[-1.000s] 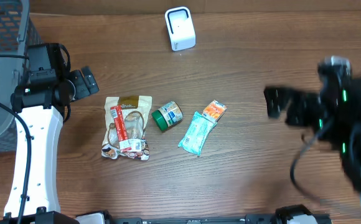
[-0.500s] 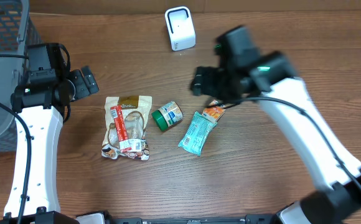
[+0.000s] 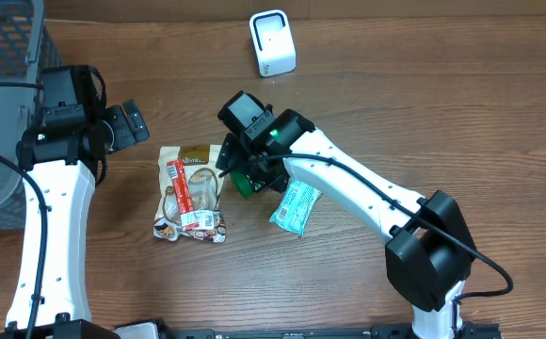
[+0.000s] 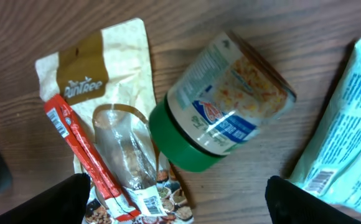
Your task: Scan the item barcode
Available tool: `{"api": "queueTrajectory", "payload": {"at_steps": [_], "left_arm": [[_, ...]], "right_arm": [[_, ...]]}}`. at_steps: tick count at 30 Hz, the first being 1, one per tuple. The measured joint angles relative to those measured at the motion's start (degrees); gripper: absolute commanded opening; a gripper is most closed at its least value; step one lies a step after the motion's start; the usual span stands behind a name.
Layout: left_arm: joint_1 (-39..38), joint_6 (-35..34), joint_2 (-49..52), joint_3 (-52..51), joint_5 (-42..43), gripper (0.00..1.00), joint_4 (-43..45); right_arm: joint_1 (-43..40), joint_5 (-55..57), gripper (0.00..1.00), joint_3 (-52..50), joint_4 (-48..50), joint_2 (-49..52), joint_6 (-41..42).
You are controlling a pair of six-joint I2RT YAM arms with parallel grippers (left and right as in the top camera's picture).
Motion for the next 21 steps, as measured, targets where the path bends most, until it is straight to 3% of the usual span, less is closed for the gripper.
{"api": "queueTrajectory", "payload": {"at_steps": [2,3,6,7,8,14,21], "left_arm": [[0.0,0.0,0.0,0.0,0.0,1.00,0.0],[0.0,0.0,0.0,0.0,0.0,1.00,0.0],[0.0,0.0,0.0,0.0,0.0,1.00,0.0],[0.0,0.0,0.0,0.0,0.0,1.00,0.0],[0.0,0.0,0.0,0.0,0.0,1.00,0.0],[0.0,0.0,0.0,0.0,0.0,1.00,0.0],[0.0,0.0,0.0,0.0,0.0,1.00,0.0]], "right_arm": [[-0.3,0.7,0.79,1.1,-0.3,-0.1,-6.4],[-0.8,1.2,0.74,2.3,-1.3,-0.4,-15.3],[-1.8,2.0,0.39,3.5,-3.5,-1.7,-32.2],[-2.2,2.0,0.21,3.5,-4.3,-2.0,-37.4],[-2.5,2.1,0.17,3.5,-4.4,-2.2,-42.7],[-3.9,2.4,0.16,3.4,1.0,-2.2,-57.4],[-4.3,3.8,0.17,1.6,9.4,-0.9,-61.1]]}}
